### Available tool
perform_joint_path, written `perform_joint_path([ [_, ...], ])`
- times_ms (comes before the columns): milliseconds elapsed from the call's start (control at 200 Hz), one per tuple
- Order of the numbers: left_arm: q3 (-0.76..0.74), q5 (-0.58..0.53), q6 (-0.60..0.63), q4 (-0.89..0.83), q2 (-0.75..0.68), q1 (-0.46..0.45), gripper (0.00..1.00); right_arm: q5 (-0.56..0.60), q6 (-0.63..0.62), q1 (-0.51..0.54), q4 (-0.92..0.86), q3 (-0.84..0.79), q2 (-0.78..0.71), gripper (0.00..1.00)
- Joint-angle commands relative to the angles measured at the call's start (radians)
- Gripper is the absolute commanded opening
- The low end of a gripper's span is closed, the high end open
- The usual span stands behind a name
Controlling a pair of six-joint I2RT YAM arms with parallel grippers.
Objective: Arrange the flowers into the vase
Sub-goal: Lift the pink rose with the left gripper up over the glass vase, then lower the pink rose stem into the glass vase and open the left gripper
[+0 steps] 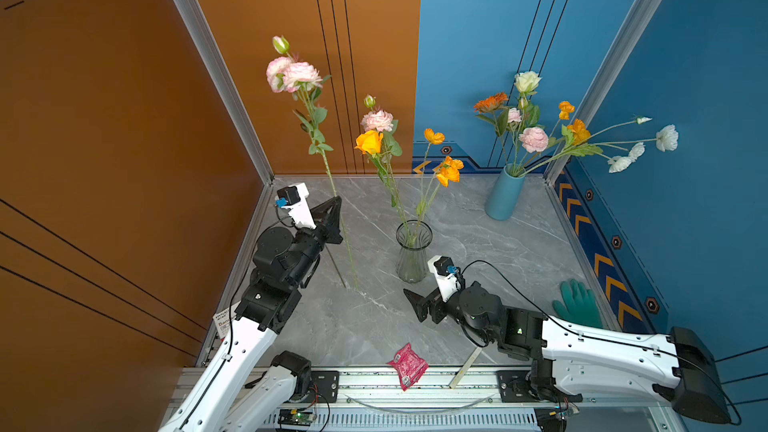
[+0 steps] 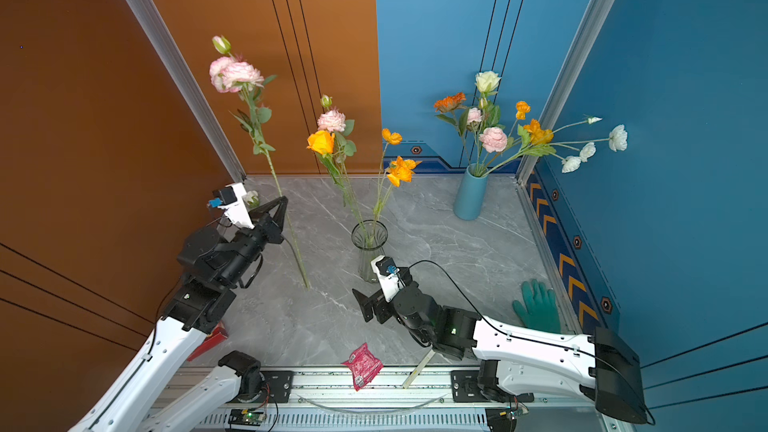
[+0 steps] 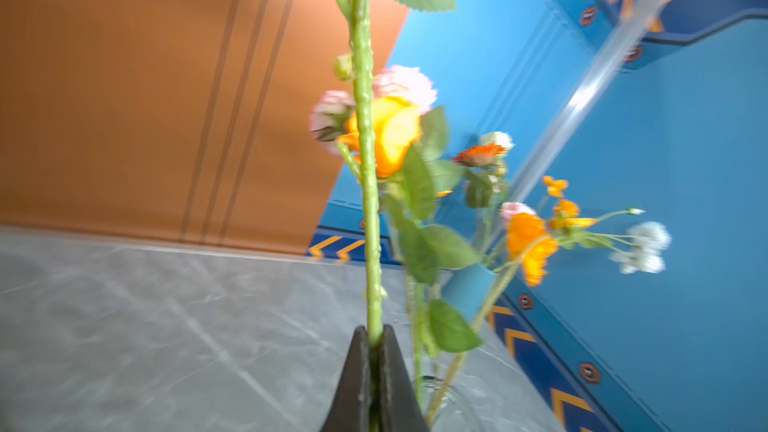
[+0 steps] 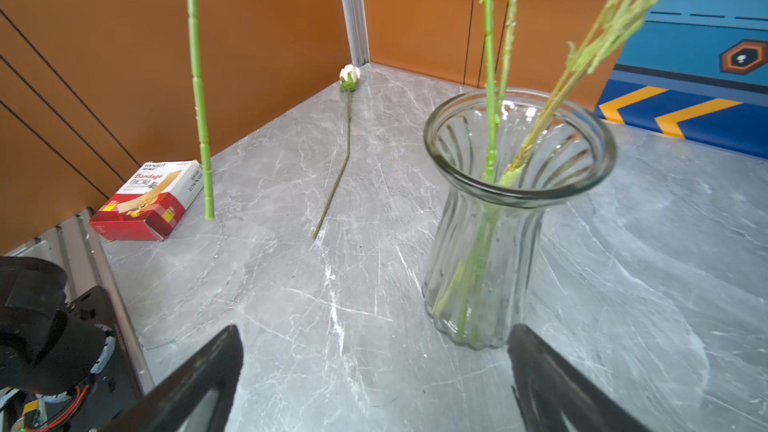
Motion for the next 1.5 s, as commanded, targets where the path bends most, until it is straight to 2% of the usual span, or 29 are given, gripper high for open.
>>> perform_joint_path([
  [0, 0.083, -0.047, 0.143, 0.241, 0.072, -0.183, 0.00, 0.005, 0.016, -0.031, -0.052, -0.012, -0.046, 1.00],
  [100, 0.154, -0.051, 0.291, 0.312, 0.167, -0.309, 0.00, 0.016, 0.018, -0.040, -0.097, -0.014, -0.092, 1.00],
  [210, 0.245, 0.003, 0.352, 0.346, 0.274, -0.361, 0.00, 0.034, 0.020, -0.045, -0.135, -0.035, -0.149, 1.00],
  [425, 0.343, 0.116, 0.466, 0.385, 0.416, -0.390, 0.00, 0.052, 0.024, -0.076, -0.175, -0.077, -0.262, 1.00],
  [616, 0.370, 0.185, 0.527, 0.386, 0.492, -0.376, 0.00, -0.008, 0.020, -0.136, -0.200, -0.062, -0.275, 1.00],
  [1026, 0.256, 0.224, 0.504, 0.431, 0.549, -0.315, 0.00, -0.103, -0.017, -0.190, -0.148, 0.056, -0.161, 1.00],
  [1346, 0.173, 0.248, 0.477, 0.531, 0.581, -0.304, 0.00, -0.106, -0.005, -0.192, -0.142, 0.033, -0.150, 1.00],
  [1492, 0.082, 0.270, 0.490, 0.546, 0.576, -0.303, 0.00, -0.104, -0.001, -0.197, -0.142, 0.017, -0.153, 1.00],
])
